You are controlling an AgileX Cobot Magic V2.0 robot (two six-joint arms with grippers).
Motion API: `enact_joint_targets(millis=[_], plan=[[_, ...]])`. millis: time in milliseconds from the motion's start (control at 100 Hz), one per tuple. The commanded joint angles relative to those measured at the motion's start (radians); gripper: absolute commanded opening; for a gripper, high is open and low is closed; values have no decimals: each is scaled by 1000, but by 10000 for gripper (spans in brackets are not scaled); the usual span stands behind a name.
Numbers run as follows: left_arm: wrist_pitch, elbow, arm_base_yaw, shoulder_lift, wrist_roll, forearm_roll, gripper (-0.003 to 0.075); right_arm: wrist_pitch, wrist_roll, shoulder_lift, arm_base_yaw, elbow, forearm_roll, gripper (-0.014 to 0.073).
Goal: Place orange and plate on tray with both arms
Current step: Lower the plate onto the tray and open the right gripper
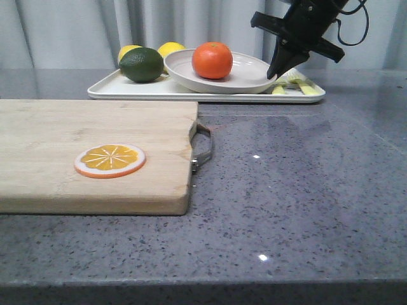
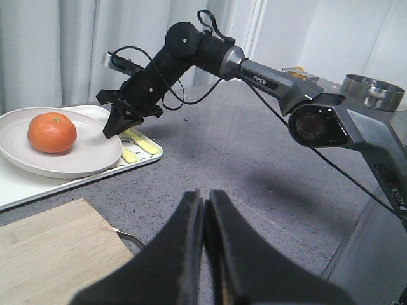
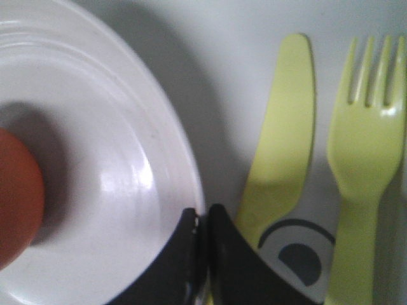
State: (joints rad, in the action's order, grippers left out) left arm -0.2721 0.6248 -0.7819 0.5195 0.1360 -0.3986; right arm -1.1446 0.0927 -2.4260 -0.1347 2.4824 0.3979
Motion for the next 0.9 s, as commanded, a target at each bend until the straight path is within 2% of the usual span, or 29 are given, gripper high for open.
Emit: enact_joint_targets(millis=[0, 190, 430, 560, 750, 890], plan=[[76, 25, 2, 5, 1, -16, -20, 45, -5, 69, 2, 36, 33, -8], [76, 25, 2, 5, 1, -16, -20, 46, -5, 69, 2, 36, 33, 161], [76, 25, 2, 5, 1, -16, -20, 5, -5, 87, 2, 75, 39, 176], [76, 25, 2, 5, 1, -16, -20, -44, -5, 125, 2, 79, 16, 147], [76, 25, 2, 5, 1, -16, -20, -151, -8, 180, 2, 79, -26, 8], [76, 25, 2, 5, 1, -16, -20, -162, -8, 228, -17, 79, -106, -40]])
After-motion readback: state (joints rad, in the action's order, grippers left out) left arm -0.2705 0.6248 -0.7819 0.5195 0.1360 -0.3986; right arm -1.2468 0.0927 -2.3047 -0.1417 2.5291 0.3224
